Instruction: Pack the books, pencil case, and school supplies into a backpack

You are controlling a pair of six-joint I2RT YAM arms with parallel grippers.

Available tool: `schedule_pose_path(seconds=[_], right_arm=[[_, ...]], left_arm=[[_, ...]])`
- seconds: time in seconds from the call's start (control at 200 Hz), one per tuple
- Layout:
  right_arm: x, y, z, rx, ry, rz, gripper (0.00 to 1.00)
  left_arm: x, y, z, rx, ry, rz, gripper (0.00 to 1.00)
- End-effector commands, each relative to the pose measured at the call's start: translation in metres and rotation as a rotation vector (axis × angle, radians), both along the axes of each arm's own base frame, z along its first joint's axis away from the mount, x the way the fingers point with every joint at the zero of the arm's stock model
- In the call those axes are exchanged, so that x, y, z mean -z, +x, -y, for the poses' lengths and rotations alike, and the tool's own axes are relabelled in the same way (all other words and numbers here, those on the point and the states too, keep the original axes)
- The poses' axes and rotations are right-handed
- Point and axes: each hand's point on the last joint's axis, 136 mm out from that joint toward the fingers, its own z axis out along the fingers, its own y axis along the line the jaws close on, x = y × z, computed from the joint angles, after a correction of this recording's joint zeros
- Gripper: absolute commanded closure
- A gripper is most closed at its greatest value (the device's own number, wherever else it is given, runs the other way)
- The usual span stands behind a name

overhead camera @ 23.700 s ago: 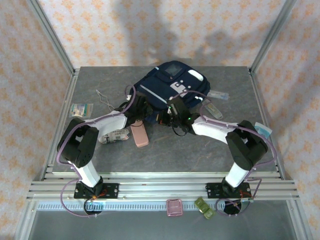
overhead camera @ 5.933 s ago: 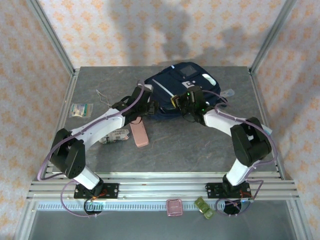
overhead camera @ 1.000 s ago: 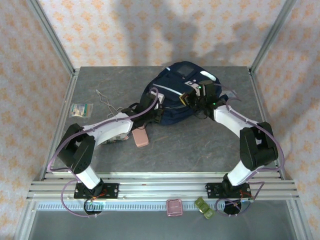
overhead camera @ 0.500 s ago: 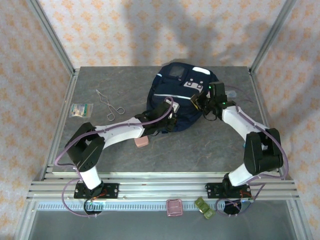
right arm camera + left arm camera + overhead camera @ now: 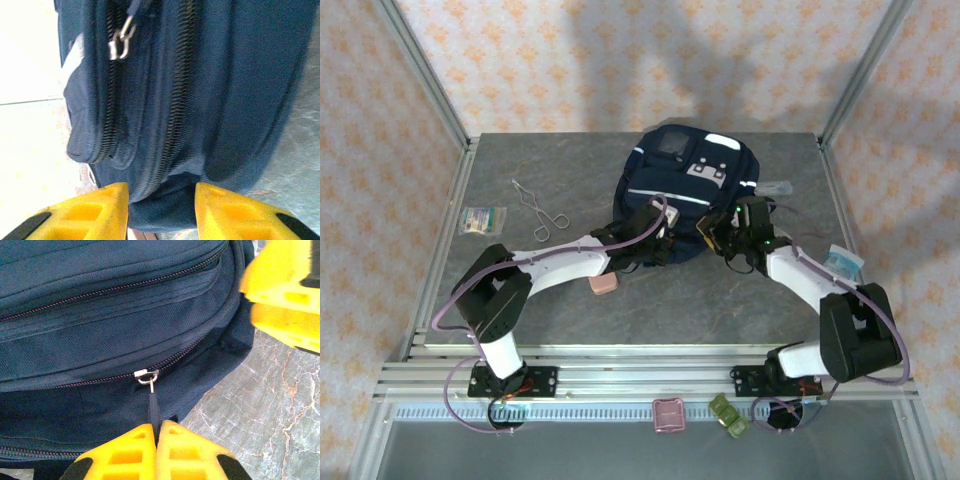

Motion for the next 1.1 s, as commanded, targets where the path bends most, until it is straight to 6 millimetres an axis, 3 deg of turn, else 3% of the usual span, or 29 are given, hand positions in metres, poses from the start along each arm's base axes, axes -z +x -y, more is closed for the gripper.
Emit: schedule_pose_path(seconds=[0.0, 0.26, 0.355, 0.501, 0.686, 0.921, 1.096], right_arm=[[-0.021, 0.023, -0.010, 0.011, 0.049, 0.067, 0.64], [-0.018, 0.039, -0.017, 0.014, 0.062, 0.050, 0.84], [-0.011, 0.038, -0.018, 0.010, 0.067, 0.034, 1.00], [-0.023, 0.036, -0.010, 0.041, 0.067, 0.068, 1.00], [-0.030, 0.034, 0.010, 0.092, 0.056, 0.091, 1.00], [-0.034, 0.035, 0.015, 0.102, 0.062, 0.103, 1.00], [-0.047, 0.041, 0.013, 0.095, 0.080, 0.137, 1.00]], left_arm=[[-0.009, -0.005, 0.008, 0.022, -0.042, 0.001, 1.00], [-0.010, 0.000, 0.002, -0.015, -0.001, 0.038, 1.00], [-0.005, 0.007, -0.006, -0.050, 0.046, 0.054, 1.00], [0.005, 0.017, -0.030, -0.119, 0.156, 0.099, 1.00], [0.012, 0.039, -0.082, -0.248, 0.213, 0.110, 1.00], [0.004, 0.058, -0.138, -0.363, 0.227, 0.118, 1.00], [0.002, 0.075, -0.174, -0.455, 0.228, 0.121, 1.00]])
